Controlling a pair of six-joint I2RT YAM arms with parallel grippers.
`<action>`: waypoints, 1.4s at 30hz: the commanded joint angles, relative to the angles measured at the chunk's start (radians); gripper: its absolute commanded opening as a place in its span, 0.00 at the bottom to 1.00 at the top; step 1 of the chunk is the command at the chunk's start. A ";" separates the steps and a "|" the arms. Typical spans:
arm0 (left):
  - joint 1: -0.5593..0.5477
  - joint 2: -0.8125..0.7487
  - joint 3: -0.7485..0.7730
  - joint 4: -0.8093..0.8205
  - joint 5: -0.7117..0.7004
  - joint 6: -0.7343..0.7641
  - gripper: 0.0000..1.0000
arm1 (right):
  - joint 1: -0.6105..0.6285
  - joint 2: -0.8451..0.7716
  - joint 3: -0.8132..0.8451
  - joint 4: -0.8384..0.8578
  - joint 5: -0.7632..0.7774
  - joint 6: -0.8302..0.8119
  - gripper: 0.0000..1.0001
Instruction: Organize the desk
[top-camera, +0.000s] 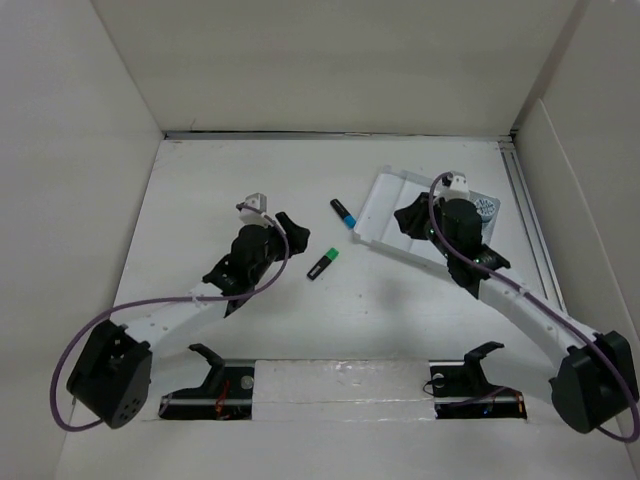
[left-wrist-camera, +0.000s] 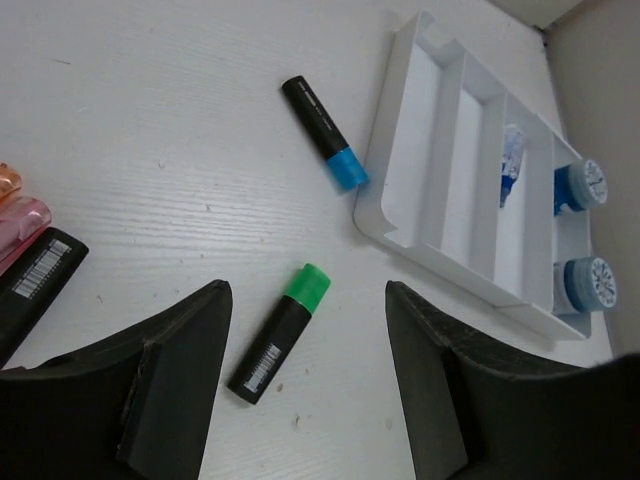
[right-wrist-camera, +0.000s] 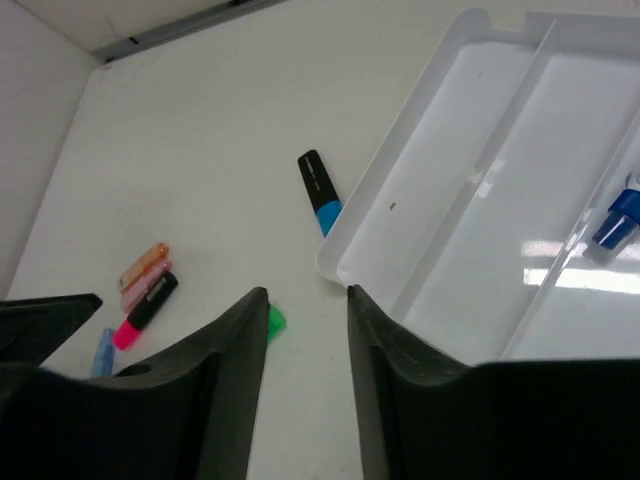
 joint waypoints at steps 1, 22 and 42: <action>-0.032 0.101 0.090 0.006 0.047 0.098 0.60 | 0.039 -0.117 -0.058 0.151 0.020 0.024 0.45; -0.223 0.557 0.325 -0.205 -0.215 0.287 0.65 | -0.014 -0.267 -0.196 0.235 -0.109 0.093 0.54; -0.233 0.583 0.360 -0.247 -0.163 0.274 0.00 | -0.051 -0.243 -0.196 0.234 -0.139 0.098 0.54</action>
